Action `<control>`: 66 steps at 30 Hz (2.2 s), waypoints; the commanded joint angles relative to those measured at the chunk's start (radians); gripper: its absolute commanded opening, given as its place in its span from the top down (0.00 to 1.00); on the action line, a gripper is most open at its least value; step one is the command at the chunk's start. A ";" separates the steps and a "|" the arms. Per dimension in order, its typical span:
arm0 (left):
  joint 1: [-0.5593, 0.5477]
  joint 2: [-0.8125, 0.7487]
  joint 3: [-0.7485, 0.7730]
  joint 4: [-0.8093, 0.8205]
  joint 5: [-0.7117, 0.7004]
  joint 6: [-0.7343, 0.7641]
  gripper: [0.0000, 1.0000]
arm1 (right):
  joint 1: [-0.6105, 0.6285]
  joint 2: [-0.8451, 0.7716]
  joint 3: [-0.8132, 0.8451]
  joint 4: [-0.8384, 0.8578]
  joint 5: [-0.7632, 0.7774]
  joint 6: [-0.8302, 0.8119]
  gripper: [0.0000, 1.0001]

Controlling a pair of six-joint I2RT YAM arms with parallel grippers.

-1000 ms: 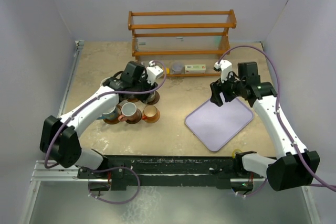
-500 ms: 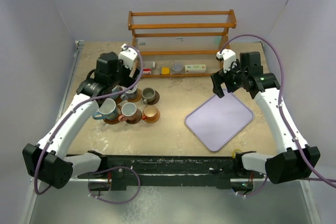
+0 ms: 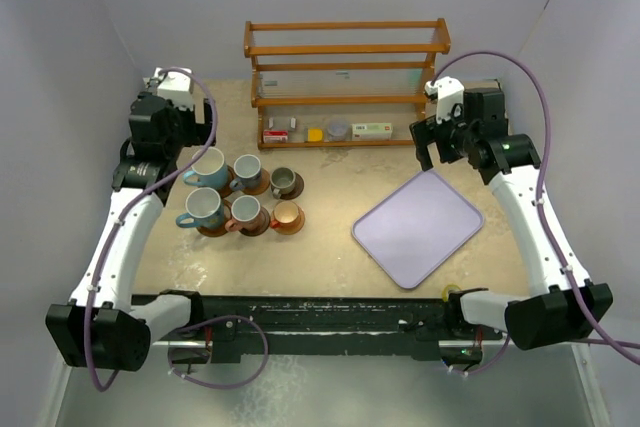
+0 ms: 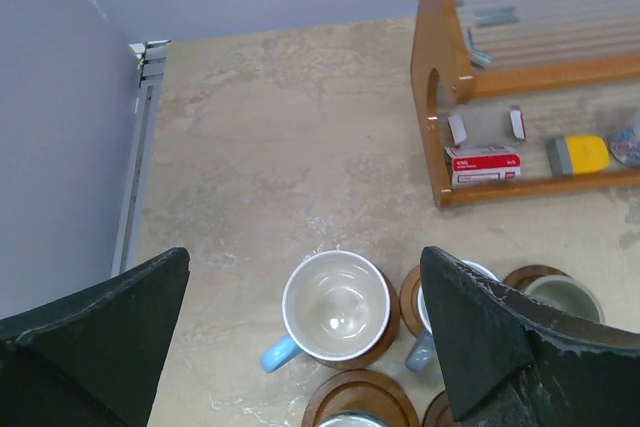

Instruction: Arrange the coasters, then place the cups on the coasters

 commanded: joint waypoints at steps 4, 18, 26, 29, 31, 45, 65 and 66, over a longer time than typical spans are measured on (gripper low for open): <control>0.070 -0.019 0.033 0.101 0.046 -0.079 0.07 | -0.003 0.003 0.070 0.035 0.082 0.104 0.00; 0.071 0.007 0.089 0.023 0.051 -0.028 0.06 | -0.003 0.044 0.115 0.003 0.128 0.153 0.00; 0.071 -0.055 0.018 0.071 0.041 -0.019 0.07 | -0.003 -0.017 0.025 0.061 0.180 0.130 0.00; 0.071 -0.094 -0.022 0.100 0.043 -0.020 0.07 | -0.003 -0.064 -0.032 0.107 0.192 0.118 0.00; 0.071 -0.108 -0.033 0.097 0.050 -0.020 0.07 | -0.003 -0.101 -0.086 0.138 0.193 0.115 0.00; 0.070 -0.168 -0.129 0.129 0.083 -0.059 0.05 | -0.003 -0.289 -0.303 0.273 0.201 0.137 0.00; 0.071 -0.303 -0.243 0.191 0.064 -0.031 0.05 | -0.030 -0.453 -0.435 0.344 0.273 0.085 0.00; 0.071 -0.304 -0.242 0.189 0.064 -0.031 0.05 | -0.036 -0.464 -0.438 0.349 0.270 0.085 0.00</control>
